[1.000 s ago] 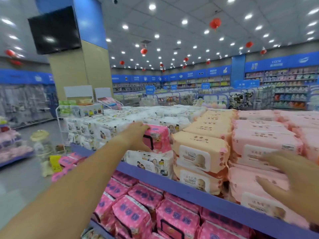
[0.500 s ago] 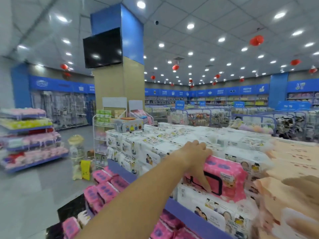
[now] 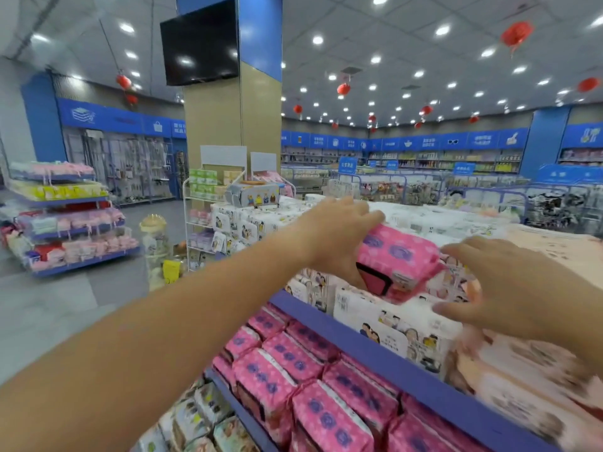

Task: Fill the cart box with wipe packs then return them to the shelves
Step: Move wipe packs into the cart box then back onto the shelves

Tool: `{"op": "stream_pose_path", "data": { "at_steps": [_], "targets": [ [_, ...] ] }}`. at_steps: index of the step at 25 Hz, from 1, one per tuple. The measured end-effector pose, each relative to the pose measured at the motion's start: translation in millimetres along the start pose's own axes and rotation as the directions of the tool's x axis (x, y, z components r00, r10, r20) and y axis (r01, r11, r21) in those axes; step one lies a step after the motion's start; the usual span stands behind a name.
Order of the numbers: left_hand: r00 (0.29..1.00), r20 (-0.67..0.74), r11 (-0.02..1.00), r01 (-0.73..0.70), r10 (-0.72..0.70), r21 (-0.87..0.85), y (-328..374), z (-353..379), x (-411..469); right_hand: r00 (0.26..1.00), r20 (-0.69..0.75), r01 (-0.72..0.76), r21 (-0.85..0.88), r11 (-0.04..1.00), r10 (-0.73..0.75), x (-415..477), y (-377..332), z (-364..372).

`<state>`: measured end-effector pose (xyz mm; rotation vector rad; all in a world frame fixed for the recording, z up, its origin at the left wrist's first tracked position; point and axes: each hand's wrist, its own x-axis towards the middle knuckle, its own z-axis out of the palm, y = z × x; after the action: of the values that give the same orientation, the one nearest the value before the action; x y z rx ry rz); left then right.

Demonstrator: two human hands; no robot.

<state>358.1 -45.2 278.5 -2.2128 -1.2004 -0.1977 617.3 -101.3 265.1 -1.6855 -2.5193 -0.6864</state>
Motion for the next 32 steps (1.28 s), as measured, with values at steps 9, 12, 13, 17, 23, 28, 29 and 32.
{"op": "stream_pose_path", "data": {
  "at_steps": [9,12,13,17,23,28,29,32],
  "targets": [
    [0.885,0.220,0.895,0.345,-0.411,0.284,-48,-76,-216,0.970,-0.099,0.238,0.180,0.954,-0.223,19,-131,-16],
    [0.816,0.220,0.839,0.481,-0.534,0.253,-65,-94,-304,0.951,-0.129,0.305,0.216,0.928,-0.282,14,-203,-38],
    [0.786,0.231,0.817,0.525,-0.573,0.239,-69,-98,-336,0.943,-0.139,0.328,0.225,0.918,-0.303,11,-232,-44],
    [0.693,0.319,0.752,0.650,-0.647,0.114,-97,-92,-479,0.920,-0.171,0.390,0.325,0.862,-0.352,-8,-383,-72],
    [0.799,0.348,0.871,0.460,-0.490,0.170,-183,-72,-612,0.890,-0.103,0.408,0.611,0.678,-0.444,-35,-575,-124],
    [0.941,0.205,0.963,0.256,-0.268,0.087,-255,-53,-643,0.924,-0.163,0.370,0.609,0.701,-0.346,-21,-674,-157],
    [0.963,0.151,0.974,0.214,-0.222,0.070,-274,-45,-647,0.929,-0.201,0.369,0.586,0.721,-0.311,-11,-693,-160],
    [0.993,0.031,0.991,0.109,-0.112,0.081,-334,-24,-660,0.939,-0.283,0.331,0.587,0.739,-0.196,24,-740,-158]
  ]
}}
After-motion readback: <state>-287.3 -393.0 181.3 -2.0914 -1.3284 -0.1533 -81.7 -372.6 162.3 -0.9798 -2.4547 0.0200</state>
